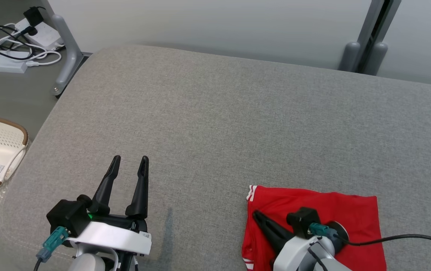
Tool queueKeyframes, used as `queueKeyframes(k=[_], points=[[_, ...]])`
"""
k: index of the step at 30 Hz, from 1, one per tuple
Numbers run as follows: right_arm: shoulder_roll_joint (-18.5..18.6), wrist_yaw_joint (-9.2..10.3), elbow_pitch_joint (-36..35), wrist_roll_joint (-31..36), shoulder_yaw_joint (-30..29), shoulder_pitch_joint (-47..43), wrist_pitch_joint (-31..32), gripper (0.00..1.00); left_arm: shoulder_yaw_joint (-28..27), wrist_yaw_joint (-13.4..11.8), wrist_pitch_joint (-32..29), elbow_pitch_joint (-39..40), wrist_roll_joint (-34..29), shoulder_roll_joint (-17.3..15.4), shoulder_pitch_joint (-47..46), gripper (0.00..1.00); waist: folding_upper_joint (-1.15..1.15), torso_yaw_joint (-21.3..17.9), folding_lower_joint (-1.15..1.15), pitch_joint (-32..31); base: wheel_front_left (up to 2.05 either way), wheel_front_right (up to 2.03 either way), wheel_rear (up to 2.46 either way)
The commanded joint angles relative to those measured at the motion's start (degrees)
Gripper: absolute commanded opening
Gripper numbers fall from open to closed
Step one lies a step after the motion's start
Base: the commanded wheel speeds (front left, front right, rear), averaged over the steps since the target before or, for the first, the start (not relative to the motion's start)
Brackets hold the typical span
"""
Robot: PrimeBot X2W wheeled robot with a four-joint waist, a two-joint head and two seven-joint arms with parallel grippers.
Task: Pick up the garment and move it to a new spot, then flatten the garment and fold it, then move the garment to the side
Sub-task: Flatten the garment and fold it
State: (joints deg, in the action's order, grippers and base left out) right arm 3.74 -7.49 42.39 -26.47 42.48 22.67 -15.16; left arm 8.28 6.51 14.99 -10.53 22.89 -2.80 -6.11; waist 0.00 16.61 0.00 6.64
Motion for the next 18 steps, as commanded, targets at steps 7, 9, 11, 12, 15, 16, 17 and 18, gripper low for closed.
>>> queueKeyframes(k=[7, 9, 11, 12, 15, 16, 17, 18], points=[[1.0, 0.00, -0.6, -2.8, 2.6, -1.7, 0.0, 0.00, -1.1, -0.1, 0.1, -0.3, -0.2, -0.2, 0.9, 1.00, 0.00, -0.8, 0.00, -1.2, 0.00, 0.00, 0.00], [1.6, 0.00, -3.3, -3.0, 0.4, -2.1, 0.0, 0.00, -1.2, -0.1, 0.1, -0.2, -0.3, -0.2, 1.0, 1.00, 0.00, -1.6, 0.00, -1.6, 0.00, 0.00, 0.00], [2.4, 0.00, -6.2, -2.3, -2.8, -2.8, 0.0, 0.00, -1.4, 0.0, 0.1, -0.1, -0.4, -0.3, 1.2, 1.00, 0.00, -2.4, 0.00, -2.1, 0.00, 0.00, 0.00], [2.8, 0.00, -7.4, -1.9, -4.6, -3.5, 0.0, 0.00, -1.5, 0.0, 0.1, -0.1, -0.6, -0.3, 1.3, 1.00, 0.00, -2.9, 0.00, -2.4, 0.00, 0.00, 0.00], [4.1, 0.00, -10.7, 0.6, -9.2, -5.5, 0.0, 0.00, -1.7, 0.1, 0.1, 0.0, -0.9, -0.2, 1.8, 1.00, 0.00, -4.3, 0.00, -3.0, 0.00, 0.00, 0.00], [5.4, 0.00, -13.1, 2.8, -12.3, -6.7, 0.0, 0.00, -1.6, 0.2, 0.1, 0.1, -1.0, -0.2, 1.9, 1.00, 0.00, -5.2, 0.00, -3.3, 0.00, 0.00, 0.00], [5.8, 0.01, -14.3, 3.8, -14.2, -7.5, 0.0, 0.00, -1.6, 0.3, 0.1, 0.3, -1.2, -0.2, 1.9, 1.00, 0.00, -5.7, 0.00, -3.4, 0.00, 0.00, 0.00], [6.1, 0.01, -15.4, 4.8, -16.2, -8.4, 0.0, 0.00, -1.5, 0.3, 0.1, 0.3, -1.3, -0.2, 1.9, 1.00, 0.00, -6.1, 0.00, -3.5, 0.00, 0.00, 0.00]])
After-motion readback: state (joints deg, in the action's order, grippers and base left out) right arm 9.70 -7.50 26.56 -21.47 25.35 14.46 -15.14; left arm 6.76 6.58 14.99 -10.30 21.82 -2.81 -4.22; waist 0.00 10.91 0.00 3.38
